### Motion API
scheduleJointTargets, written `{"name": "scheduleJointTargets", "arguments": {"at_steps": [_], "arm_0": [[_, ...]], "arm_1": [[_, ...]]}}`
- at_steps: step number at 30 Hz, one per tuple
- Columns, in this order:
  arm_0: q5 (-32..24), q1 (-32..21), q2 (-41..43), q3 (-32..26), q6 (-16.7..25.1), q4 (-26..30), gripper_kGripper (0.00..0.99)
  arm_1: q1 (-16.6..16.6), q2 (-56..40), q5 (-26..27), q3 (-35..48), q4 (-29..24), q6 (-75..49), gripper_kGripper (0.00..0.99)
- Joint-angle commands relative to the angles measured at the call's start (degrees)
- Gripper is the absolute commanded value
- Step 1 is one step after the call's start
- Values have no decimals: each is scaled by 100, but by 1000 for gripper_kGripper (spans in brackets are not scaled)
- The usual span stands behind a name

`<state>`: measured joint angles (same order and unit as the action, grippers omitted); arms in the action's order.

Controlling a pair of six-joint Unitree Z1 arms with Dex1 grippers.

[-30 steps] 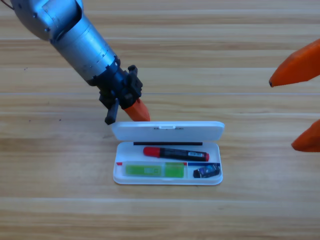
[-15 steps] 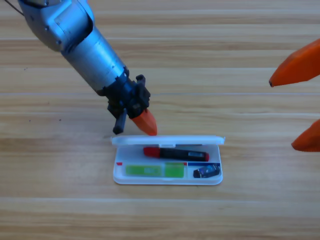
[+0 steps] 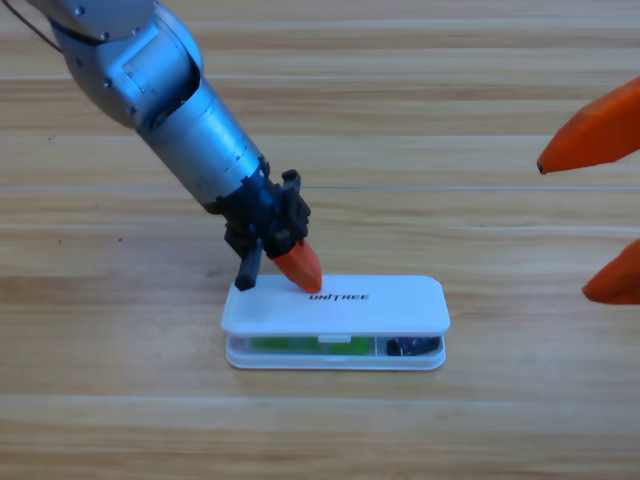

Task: Clean up eraser and pencils

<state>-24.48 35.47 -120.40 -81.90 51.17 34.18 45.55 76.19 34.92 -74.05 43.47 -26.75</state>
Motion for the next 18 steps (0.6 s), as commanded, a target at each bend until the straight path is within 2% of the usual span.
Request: {"name": "scheduleJointTargets", "arguments": {"at_steps": [1,18], "arm_0": [[75,268,-405,253,-89,-210,0],[101,329,-529,385,-125,-377,0]], "arm_1": [[199,132,50,180,-190,3,850],[270,229,50,163,-190,12,850]]}}
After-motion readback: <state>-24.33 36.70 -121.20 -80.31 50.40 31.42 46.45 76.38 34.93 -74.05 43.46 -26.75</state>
